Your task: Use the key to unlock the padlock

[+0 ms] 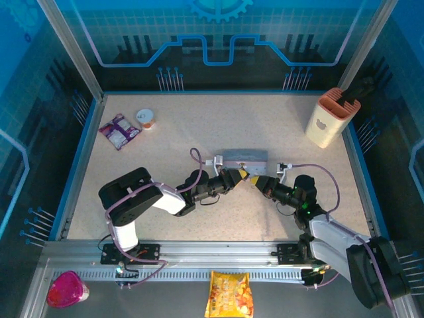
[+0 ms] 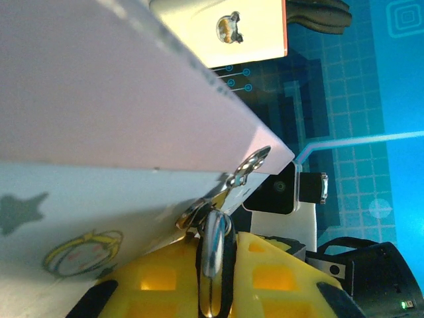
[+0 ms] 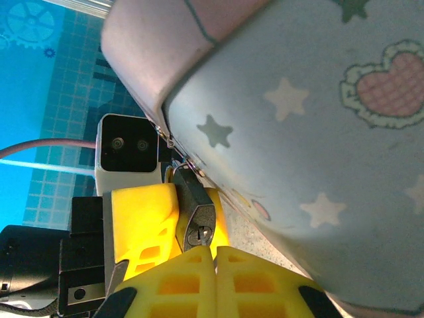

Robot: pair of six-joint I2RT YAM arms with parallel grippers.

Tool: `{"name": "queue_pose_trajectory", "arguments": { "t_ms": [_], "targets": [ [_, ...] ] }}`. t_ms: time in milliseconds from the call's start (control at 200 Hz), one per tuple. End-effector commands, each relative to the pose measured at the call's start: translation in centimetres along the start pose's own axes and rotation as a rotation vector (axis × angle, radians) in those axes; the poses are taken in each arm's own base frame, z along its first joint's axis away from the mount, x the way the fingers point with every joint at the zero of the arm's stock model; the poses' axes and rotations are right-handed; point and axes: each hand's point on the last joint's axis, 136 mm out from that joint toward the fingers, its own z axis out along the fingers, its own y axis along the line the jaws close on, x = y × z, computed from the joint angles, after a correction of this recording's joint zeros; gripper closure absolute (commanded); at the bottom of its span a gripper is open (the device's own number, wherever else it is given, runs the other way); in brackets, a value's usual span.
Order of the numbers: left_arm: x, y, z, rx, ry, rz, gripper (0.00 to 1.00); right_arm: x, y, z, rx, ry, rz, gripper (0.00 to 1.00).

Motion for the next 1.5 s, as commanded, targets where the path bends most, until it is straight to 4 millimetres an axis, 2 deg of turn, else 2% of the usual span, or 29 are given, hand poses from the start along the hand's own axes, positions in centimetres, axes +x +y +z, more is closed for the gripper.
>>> {"name": "queue_pose_trajectory", "arguments": {
  "t_ms": [0, 165, 275, 365, 435, 575, 735, 966, 1126, 1491],
  "targets": [
    [10.2, -9.8, -2.6, 0.361, 0.423, 0.141, 1.0, -3.7, -0.1, -0.5, 0.035, -0.181, -0.015, 1.0],
    [10.1, -10.4, -2.6, 0.377, 0.426, 0.147, 1.0, -3.6, 0.8, -0.4, -0.005, -0.166, -0.03, 1.0],
    [10.3, -11.8, -3.0, 0.417, 0.442, 0.173, 1.0, -3.5, 2.0, -0.1, -0.052, -0.136, -0.063, 1.0],
    [10.6, -12.0, -3.1, 0.424, 0.461, 0.171, 1.0, -3.4, 3.0, 0.2, -0.083, -0.114, -0.094, 1.0],
    [10.7, -11.0, -2.7, 0.398, 0.471, 0.147, 1.0, -3.5, 3.4, 0.3, -0.091, -0.108, -0.107, 1.0],
    [10.3, -7.9, -1.6, 0.311, 0.457, 0.079, 1.0, -2.9, 2.4, 0.4, -0.036, -0.108, -0.11, 1.0],
    [10.1, -6.7, -1.0, 0.267, 0.45, 0.068, 0.97, -1.3, 0.6, 0.1, 0.047, -0.093, -0.121, 1.0],
    [9.9, -3.4, -0.3, 0.175, 0.443, 0.02, 0.94, -0.3, -1.1, -0.8, 0.103, -0.104, -0.107, 1.0],
    [10.0, -2.1, -0.2, 0.124, 0.443, 0.035, 0.92, 1.1, -2.4, -0.9, 0.126, -0.08, -0.095, 1.0],
    [10.3, 0.3, -0.6, 0.049, 0.45, 0.06, 0.87, 2.2, -3.3, -0.5, 0.164, -0.048, -0.086, 1.0]
  ]
}}
